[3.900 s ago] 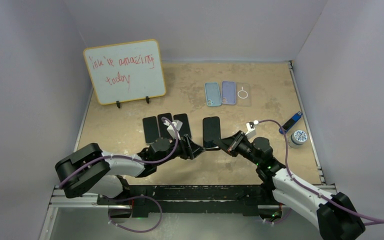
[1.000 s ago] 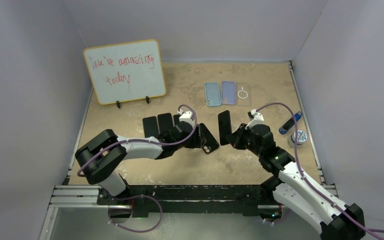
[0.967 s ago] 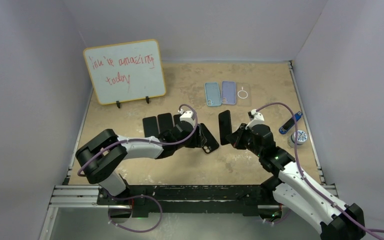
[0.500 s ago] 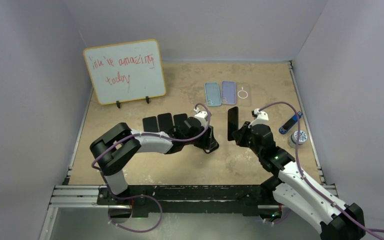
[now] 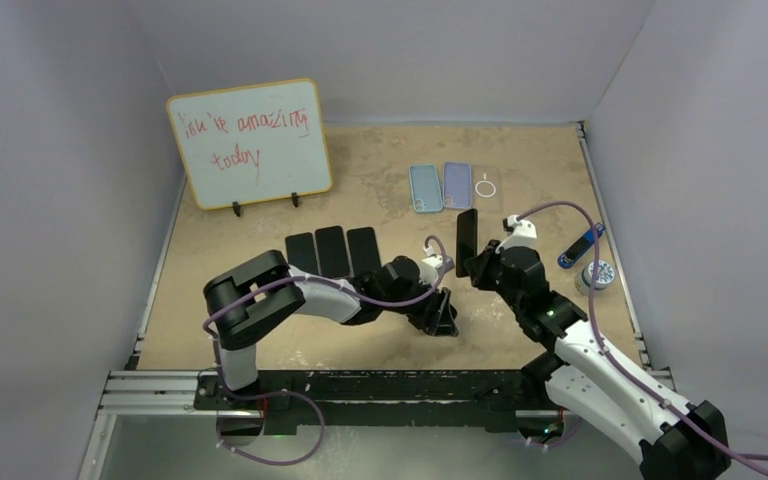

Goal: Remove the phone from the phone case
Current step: Move the phone case to the center of the board, then place the phone at the center of the board.

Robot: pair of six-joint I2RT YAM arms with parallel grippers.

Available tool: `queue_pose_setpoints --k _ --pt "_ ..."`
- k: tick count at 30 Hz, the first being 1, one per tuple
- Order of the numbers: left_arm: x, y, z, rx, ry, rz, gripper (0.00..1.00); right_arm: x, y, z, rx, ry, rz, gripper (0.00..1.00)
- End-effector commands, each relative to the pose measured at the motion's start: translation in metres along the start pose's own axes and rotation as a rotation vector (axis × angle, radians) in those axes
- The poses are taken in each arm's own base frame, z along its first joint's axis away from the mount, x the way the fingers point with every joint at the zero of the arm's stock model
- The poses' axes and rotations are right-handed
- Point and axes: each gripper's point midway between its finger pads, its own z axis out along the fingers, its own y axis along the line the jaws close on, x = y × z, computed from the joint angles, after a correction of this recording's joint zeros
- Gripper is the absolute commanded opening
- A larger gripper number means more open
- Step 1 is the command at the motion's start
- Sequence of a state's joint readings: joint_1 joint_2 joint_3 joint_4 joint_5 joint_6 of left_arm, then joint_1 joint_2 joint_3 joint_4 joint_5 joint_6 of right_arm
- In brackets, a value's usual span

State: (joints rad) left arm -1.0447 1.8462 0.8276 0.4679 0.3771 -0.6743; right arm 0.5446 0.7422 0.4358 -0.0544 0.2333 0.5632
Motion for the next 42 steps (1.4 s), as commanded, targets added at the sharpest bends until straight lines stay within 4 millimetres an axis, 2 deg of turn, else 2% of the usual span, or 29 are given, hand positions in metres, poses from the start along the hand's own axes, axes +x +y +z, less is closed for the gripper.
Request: queue_pose_setpoints --k 1,5,10,16,22,24,30,34,37,42 --pt "0.003 -0.055 -0.002 0.207 0.023 0.069 0.54 -0.037 0.027 0.000 -0.089 -0.105 0.006 0.00" --pt "-0.008 -0.064 -0.018 0.197 -0.025 0.111 0.54 -0.034 0.041 0.008 -0.147 -0.067 0.003 0.00" --pt "-0.041 -0.047 -0.051 0.118 -0.122 0.097 0.56 -0.032 0.063 0.026 -0.235 -0.025 0.031 0.00" --pt "-0.074 0.001 -0.098 -0.065 -0.207 0.056 0.58 -0.026 0.082 0.053 -0.285 0.032 0.058 0.00" --pt "-0.094 0.057 -0.158 -0.281 -0.262 -0.040 0.60 -0.016 0.106 0.075 -0.370 0.125 0.086 0.00" --pt "-0.097 0.070 -0.179 -0.359 -0.291 -0.084 0.61 -0.009 0.112 0.080 -0.395 0.166 0.092 0.00" --pt "-0.118 0.069 -0.235 -0.507 -0.410 -0.077 0.71 0.003 0.120 0.097 -0.424 0.231 0.133 0.00" --pt "-0.130 0.055 -0.278 -0.601 -0.481 -0.026 0.77 0.017 0.123 0.109 -0.435 0.287 0.165 0.00" --pt "-0.137 0.054 -0.312 -0.722 -0.533 0.012 0.80 0.027 0.125 0.114 -0.444 0.323 0.194 0.00" --pt "-0.141 0.055 -0.351 -0.867 -0.555 0.091 0.83 0.037 0.131 0.118 -0.481 0.375 0.219 0.00"
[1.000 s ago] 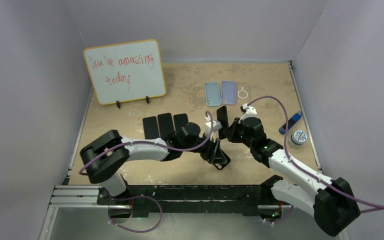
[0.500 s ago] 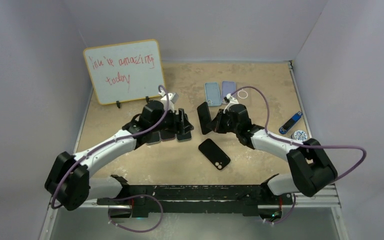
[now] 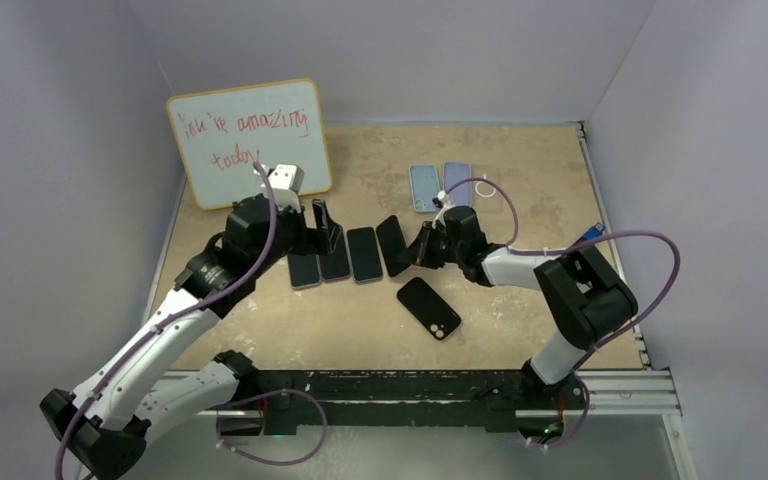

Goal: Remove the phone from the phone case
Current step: Place the phone at the center of the board.

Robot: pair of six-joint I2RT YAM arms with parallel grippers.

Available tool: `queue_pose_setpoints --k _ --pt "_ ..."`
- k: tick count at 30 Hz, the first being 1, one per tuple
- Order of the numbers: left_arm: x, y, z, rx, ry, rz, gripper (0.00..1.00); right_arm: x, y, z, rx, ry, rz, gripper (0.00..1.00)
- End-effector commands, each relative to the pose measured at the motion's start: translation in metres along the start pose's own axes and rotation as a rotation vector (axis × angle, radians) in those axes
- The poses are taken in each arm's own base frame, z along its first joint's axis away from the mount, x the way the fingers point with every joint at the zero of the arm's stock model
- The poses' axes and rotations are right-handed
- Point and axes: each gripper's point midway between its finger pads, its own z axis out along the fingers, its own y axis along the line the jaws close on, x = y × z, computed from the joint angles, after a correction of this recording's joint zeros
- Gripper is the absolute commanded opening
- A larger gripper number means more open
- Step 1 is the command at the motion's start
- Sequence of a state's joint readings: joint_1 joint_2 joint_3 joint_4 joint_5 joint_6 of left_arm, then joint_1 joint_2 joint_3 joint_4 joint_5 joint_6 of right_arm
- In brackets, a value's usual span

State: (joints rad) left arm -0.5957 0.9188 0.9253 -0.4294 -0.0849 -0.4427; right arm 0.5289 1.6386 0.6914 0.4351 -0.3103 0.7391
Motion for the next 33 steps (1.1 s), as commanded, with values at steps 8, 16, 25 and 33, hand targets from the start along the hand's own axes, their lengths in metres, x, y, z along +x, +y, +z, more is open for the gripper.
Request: queue_pose_setpoints --k 8,16,25,33 --pt "-0.015 0.062 -0.019 -0.243 -0.028 0.135 0.86 -0.015 0.043 0.016 -0.213 0.015 0.057 0.00" --pt "-0.016 0.083 -0.017 -0.219 -0.035 0.065 0.86 -0.005 0.019 0.021 -0.131 0.027 0.043 0.28" --pt "-0.018 0.093 -0.018 -0.219 -0.045 0.031 0.86 -0.010 -0.005 0.021 0.009 0.019 -0.076 0.56" --pt "-0.017 0.096 -0.018 -0.228 -0.045 0.026 0.86 -0.025 -0.019 0.008 0.131 0.001 -0.231 0.74"
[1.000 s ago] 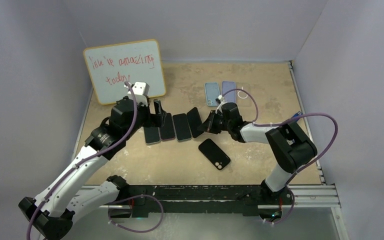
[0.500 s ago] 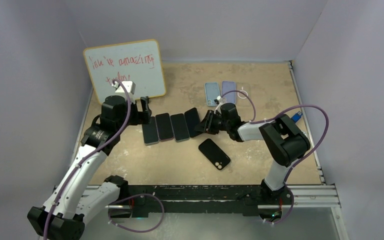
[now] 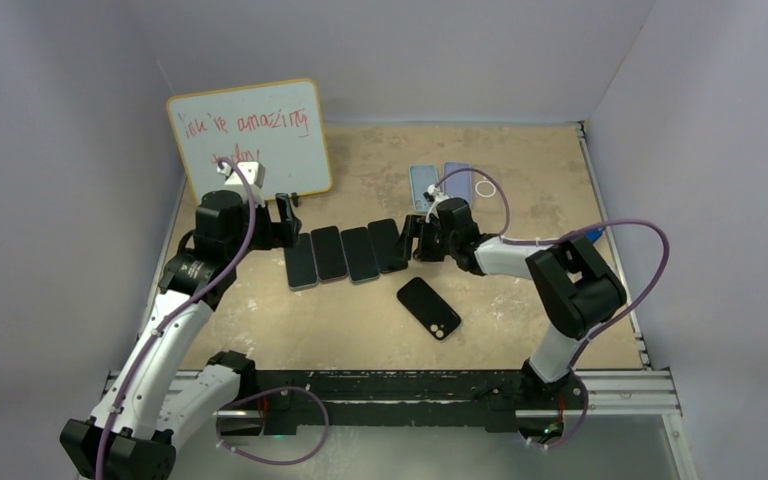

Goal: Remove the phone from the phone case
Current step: Place the phone at the center of the board.

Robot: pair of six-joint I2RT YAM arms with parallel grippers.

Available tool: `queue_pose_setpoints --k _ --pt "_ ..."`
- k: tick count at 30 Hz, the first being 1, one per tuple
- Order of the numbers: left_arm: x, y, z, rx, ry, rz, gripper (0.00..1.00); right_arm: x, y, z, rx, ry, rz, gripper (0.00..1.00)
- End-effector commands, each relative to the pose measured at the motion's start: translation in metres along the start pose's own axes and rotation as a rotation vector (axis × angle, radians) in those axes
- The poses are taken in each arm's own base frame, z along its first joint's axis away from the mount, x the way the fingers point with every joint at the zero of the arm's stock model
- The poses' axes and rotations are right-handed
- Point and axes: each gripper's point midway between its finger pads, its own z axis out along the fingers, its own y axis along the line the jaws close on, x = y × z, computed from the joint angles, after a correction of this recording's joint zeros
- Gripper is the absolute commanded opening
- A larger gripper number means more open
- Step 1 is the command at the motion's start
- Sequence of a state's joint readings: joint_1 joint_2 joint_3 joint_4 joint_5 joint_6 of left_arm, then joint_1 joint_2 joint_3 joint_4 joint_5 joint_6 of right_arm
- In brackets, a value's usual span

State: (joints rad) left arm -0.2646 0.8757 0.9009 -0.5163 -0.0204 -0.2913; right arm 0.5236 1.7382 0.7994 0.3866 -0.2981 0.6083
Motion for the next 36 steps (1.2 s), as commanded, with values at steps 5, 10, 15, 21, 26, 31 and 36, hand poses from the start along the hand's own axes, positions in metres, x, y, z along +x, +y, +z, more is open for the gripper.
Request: queue_pose_setpoints --k 5,10,15,21,26,31,36 --pt "-0.010 0.001 -0.002 0.012 -0.047 0.010 0.86 -0.012 -0.004 -0.025 0.130 -0.009 -0.191 0.83" --pt "-0.010 -0.002 -0.002 0.032 -0.047 0.007 0.86 0.001 0.015 -0.032 0.202 0.009 -0.304 0.83" --pt "-0.010 -0.003 -0.004 0.036 -0.051 0.005 0.86 0.016 0.026 -0.032 0.283 -0.004 -0.349 0.83" --pt "-0.011 -0.004 -0.006 0.043 -0.060 0.005 0.86 0.037 0.035 -0.027 0.353 0.005 -0.390 0.83" --pt "-0.012 -0.004 -0.007 0.045 -0.065 0.005 0.86 0.051 0.039 -0.019 0.383 0.024 -0.408 0.84" --pt "-0.012 -0.004 -0.008 0.043 -0.069 0.003 0.86 0.059 0.043 -0.010 0.396 0.041 -0.426 0.88" --pt "-0.013 -0.004 -0.009 0.043 -0.071 0.004 0.86 0.064 0.041 0.001 0.412 0.051 -0.435 0.89"
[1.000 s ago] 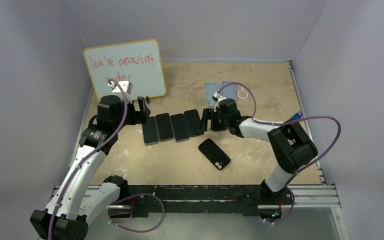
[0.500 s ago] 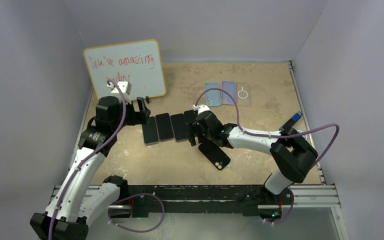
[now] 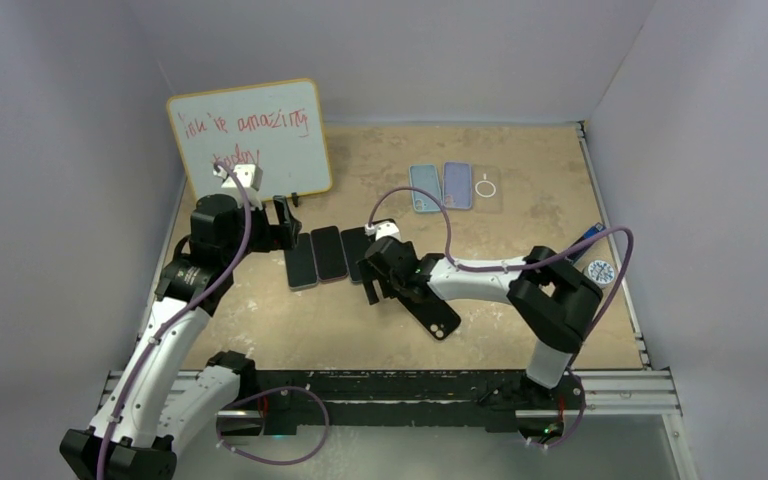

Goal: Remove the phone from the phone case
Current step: Place the phone at the center of the board, then adjust the phone at the center of the board.

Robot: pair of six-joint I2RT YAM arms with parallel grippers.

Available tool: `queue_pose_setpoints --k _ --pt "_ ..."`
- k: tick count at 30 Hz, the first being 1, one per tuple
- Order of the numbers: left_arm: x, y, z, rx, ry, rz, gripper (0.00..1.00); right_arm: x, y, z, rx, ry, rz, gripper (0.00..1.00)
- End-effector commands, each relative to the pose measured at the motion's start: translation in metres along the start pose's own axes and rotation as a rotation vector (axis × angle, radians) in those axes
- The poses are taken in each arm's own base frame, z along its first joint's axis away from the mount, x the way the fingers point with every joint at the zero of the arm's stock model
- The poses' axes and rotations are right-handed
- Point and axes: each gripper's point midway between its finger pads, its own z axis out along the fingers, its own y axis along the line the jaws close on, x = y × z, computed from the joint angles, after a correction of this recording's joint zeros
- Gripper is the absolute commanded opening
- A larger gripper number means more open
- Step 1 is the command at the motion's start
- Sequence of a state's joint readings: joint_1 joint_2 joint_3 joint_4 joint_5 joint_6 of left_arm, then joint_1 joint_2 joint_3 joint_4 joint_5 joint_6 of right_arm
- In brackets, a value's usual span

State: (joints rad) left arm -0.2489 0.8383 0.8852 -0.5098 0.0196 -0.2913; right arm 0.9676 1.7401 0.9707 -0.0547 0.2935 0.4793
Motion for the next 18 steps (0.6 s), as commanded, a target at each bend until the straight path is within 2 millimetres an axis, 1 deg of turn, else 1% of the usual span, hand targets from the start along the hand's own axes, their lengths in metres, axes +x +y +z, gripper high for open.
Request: queue_pose_setpoints --k 1,8,11,15,18 --pt "-0.011 -0.001 -0.002 0.011 -0.050 0.011 0.86 -0.014 0.003 0.004 0.036 -0.032 0.020 0.89" --pt "-0.011 0.000 -0.003 0.005 -0.051 0.011 0.86 -0.016 0.007 0.019 0.045 -0.034 0.033 0.90" --pt "-0.012 0.001 -0.003 -0.002 -0.053 0.013 0.86 -0.021 0.007 0.023 0.059 -0.054 0.032 0.90" --pt "-0.013 0.002 -0.004 -0.008 -0.057 0.017 0.86 -0.028 0.009 0.023 0.049 -0.076 0.047 0.90" --pt "-0.013 0.005 -0.006 -0.023 -0.059 0.025 0.86 -0.027 0.012 0.015 0.012 -0.070 0.054 0.91"
